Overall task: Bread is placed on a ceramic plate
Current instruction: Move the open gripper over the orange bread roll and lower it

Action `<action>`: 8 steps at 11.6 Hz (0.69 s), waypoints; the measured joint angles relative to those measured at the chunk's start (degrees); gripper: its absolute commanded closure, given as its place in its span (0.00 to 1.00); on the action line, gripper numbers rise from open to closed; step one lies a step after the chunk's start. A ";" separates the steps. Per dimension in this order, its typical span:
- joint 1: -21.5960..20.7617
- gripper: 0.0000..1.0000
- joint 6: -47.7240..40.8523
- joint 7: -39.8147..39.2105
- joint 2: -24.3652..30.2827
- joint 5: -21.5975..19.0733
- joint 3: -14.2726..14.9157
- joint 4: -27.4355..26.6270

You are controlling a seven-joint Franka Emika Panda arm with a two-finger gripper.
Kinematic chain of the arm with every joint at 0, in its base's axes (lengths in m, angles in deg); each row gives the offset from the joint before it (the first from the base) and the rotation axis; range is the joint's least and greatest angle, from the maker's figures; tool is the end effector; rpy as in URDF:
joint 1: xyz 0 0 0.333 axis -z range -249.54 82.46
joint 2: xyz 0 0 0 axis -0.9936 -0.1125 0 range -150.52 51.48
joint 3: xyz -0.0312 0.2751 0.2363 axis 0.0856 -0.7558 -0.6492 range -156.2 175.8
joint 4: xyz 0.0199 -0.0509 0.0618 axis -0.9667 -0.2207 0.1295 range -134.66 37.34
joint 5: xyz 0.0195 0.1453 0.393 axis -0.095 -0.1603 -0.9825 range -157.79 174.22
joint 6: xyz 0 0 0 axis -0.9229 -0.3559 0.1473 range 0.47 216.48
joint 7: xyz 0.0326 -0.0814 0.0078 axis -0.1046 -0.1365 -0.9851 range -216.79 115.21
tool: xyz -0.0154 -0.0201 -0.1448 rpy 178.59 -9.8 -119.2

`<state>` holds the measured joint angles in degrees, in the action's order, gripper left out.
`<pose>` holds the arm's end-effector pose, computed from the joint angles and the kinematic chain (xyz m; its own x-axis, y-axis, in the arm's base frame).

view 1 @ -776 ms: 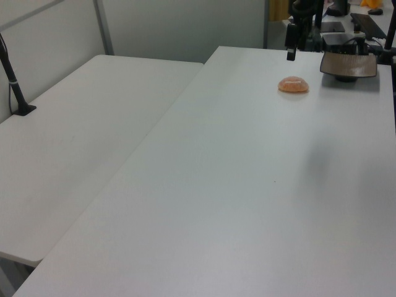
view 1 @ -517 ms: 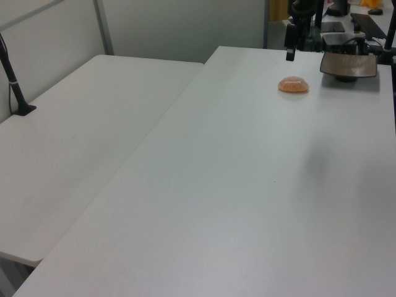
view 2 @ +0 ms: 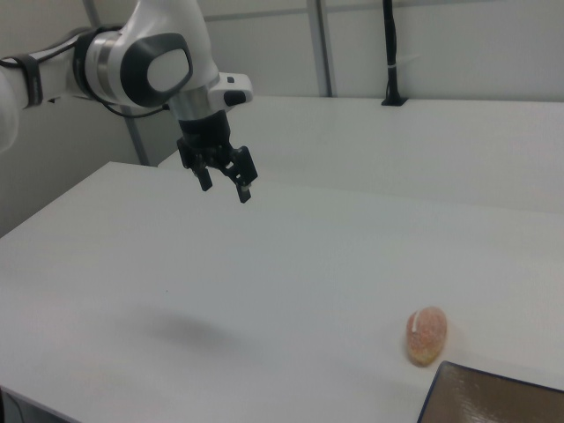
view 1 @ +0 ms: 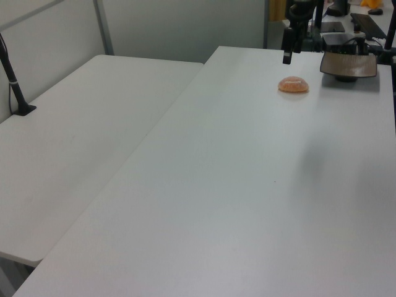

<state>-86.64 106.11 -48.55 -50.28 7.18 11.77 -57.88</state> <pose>0.6062 0.0142 0.5664 0.9965 -0.0239 0.0804 -0.0223 -0.9995 -0.0206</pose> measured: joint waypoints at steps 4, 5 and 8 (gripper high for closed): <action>1.30 0.00 8.35 -0.41 -1.72 1.30 0.88 -2.52; 1.59 0.00 10.06 -0.58 -2.80 2.57 1.57 -2.75; 2.33 0.00 19.79 -0.85 -8.12 5.58 6.05 -3.27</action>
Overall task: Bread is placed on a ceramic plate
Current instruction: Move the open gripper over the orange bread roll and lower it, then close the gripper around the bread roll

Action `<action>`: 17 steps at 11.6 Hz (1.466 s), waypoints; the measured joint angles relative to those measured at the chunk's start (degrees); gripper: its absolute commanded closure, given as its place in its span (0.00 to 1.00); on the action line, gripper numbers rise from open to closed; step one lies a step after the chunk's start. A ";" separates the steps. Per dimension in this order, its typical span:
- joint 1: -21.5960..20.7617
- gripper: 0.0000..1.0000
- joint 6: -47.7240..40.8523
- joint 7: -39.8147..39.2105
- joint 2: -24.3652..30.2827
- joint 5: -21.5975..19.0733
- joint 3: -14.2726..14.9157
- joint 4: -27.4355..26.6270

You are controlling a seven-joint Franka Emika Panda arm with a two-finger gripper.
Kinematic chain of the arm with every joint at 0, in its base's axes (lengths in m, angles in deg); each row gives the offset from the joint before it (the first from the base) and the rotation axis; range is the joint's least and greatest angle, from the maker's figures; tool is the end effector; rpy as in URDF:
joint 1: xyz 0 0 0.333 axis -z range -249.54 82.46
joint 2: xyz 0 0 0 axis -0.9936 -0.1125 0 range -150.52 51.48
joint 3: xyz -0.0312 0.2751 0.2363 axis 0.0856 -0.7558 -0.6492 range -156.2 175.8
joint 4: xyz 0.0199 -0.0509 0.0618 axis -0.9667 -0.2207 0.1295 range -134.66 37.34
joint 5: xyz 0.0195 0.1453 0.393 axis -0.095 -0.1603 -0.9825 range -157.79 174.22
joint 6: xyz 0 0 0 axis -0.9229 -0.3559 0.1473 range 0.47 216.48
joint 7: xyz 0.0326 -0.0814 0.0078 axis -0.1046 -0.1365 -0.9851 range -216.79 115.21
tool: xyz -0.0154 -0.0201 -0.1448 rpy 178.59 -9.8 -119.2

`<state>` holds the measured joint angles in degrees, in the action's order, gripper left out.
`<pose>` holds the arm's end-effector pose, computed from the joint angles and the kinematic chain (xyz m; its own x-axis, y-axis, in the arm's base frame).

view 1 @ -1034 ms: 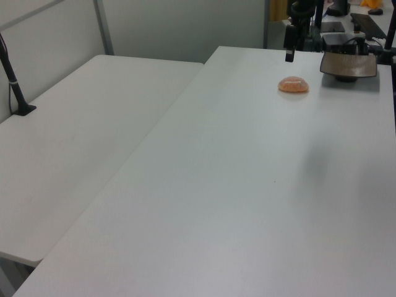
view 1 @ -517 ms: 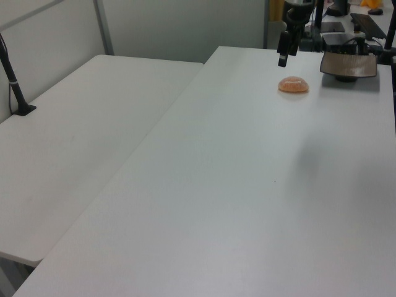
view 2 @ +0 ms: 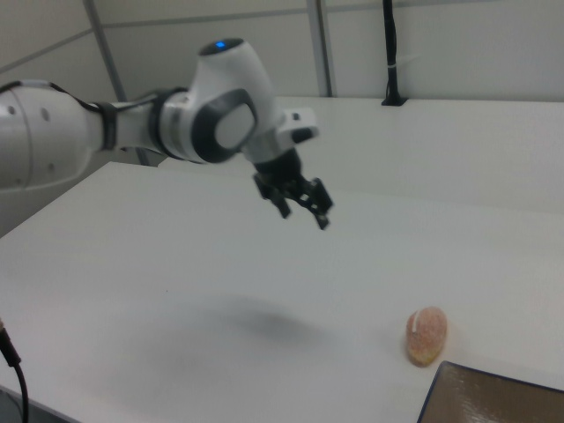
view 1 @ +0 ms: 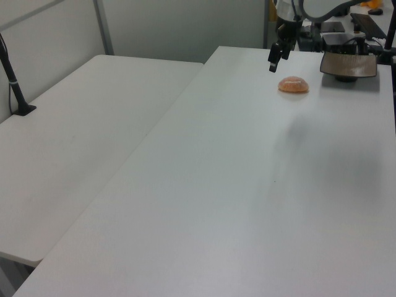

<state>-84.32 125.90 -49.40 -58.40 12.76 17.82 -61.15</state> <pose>0.6641 -0.0857 0.4848 0.9692 -0.0958 0.2269 -0.1187 -0.9889 0.0897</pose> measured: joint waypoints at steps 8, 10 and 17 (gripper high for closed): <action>6.10 0.00 12.98 -11.33 -10.62 0.14 9.16 0.02; 7.39 0.00 16.05 -12.25 -12.86 0.14 9.41 0.06; 9.38 0.00 21.93 -15.93 -17.85 0.15 9.52 0.60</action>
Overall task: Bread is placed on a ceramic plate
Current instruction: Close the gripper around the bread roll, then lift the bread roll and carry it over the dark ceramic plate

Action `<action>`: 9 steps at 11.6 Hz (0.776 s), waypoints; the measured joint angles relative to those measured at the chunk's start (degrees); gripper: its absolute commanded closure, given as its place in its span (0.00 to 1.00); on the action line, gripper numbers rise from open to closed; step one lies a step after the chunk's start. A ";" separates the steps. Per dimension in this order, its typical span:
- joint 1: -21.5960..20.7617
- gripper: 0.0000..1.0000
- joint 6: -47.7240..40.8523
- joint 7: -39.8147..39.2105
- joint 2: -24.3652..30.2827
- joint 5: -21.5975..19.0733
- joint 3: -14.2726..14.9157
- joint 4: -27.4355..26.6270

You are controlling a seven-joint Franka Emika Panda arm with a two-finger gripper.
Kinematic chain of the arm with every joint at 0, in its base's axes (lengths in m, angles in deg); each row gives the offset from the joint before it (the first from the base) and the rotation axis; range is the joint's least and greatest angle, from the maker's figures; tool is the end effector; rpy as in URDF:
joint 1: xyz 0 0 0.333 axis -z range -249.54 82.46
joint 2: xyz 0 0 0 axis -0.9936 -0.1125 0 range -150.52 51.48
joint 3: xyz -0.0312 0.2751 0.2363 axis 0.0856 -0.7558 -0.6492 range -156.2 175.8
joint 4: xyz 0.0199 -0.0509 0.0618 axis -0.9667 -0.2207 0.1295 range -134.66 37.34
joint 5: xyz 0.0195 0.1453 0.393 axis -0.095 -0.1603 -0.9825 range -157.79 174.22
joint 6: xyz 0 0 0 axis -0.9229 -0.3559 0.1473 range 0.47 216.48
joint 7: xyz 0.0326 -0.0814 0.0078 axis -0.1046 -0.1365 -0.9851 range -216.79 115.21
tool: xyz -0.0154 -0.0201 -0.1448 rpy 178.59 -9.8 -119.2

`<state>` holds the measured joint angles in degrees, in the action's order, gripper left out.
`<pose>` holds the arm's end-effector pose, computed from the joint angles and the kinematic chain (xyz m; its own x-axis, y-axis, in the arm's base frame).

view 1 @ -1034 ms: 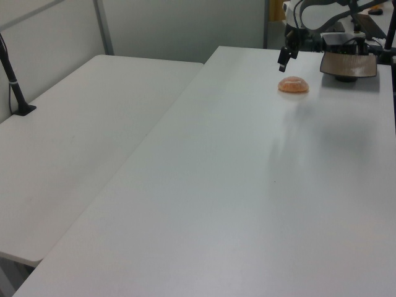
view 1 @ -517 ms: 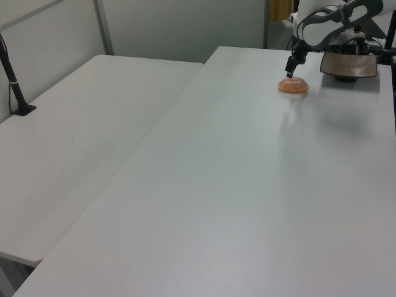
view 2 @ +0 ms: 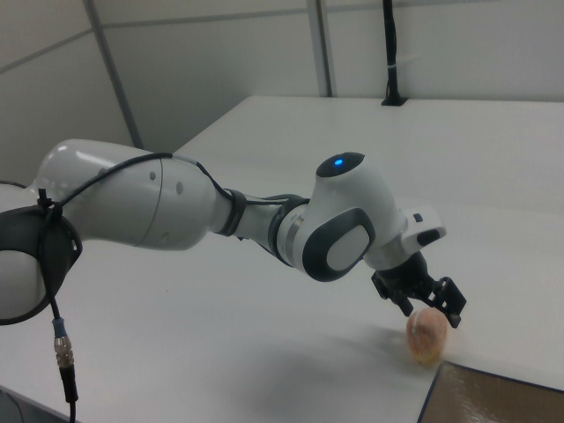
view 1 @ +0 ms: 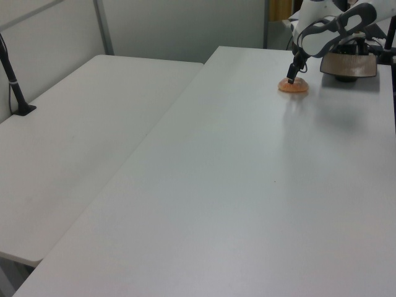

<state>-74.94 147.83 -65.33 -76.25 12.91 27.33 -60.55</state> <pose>0.6728 -0.3059 0.3296 0.9674 -0.0504 0.2481 -0.1190 -0.9554 0.2702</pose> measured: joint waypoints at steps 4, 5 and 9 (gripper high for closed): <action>-0.31 0.18 1.31 -0.05 -1.91 0.00 -0.05 0.15; -0.44 0.34 1.31 -0.05 -2.03 0.00 -0.05 0.17; -0.47 0.52 1.31 -0.06 -2.25 0.00 -0.05 0.44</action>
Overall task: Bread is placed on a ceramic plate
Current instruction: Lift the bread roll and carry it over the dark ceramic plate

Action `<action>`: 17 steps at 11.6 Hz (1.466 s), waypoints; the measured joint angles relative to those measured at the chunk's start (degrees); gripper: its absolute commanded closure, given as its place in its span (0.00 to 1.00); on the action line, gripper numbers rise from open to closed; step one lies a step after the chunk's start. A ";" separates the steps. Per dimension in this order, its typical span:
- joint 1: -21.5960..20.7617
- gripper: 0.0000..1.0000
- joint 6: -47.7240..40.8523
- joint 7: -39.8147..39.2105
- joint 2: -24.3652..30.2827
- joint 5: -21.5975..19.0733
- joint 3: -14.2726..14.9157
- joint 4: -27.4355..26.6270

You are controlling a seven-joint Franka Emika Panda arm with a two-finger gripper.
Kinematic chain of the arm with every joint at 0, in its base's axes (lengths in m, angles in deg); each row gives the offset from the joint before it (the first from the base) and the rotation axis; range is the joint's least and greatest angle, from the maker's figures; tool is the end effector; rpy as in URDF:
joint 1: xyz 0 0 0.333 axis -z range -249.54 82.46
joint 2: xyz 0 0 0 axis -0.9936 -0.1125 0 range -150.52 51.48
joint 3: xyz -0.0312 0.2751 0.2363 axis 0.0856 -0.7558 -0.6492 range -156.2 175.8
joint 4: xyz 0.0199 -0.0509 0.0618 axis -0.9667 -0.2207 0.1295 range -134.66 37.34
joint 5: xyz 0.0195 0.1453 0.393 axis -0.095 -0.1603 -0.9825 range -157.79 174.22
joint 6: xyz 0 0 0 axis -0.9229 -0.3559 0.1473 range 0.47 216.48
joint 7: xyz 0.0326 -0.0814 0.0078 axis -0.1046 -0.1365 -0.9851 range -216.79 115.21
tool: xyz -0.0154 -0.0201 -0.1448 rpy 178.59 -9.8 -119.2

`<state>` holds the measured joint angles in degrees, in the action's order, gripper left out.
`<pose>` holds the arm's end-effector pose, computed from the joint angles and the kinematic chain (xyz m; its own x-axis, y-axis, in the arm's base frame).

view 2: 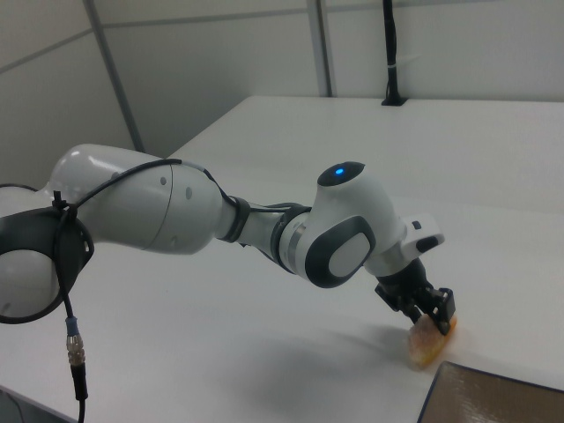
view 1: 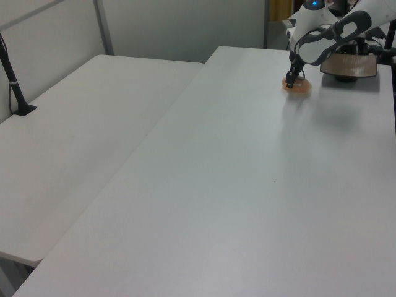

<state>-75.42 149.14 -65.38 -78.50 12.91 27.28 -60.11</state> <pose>0.6800 -0.3004 0.3082 0.9708 -0.0339 0.2375 -0.1010 -0.9557 0.2764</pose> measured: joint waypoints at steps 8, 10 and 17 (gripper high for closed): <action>0.57 0.47 0.00 0.11 0.54 -4.68 0.04 2.26; 2.12 0.47 0.02 0.08 2.35 -10.45 0.35 2.95; 12.59 0.46 -0.77 -10.06 7.24 -11.56 0.57 1.93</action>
<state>-62.82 148.37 -75.44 -71.26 1.35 27.85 -58.17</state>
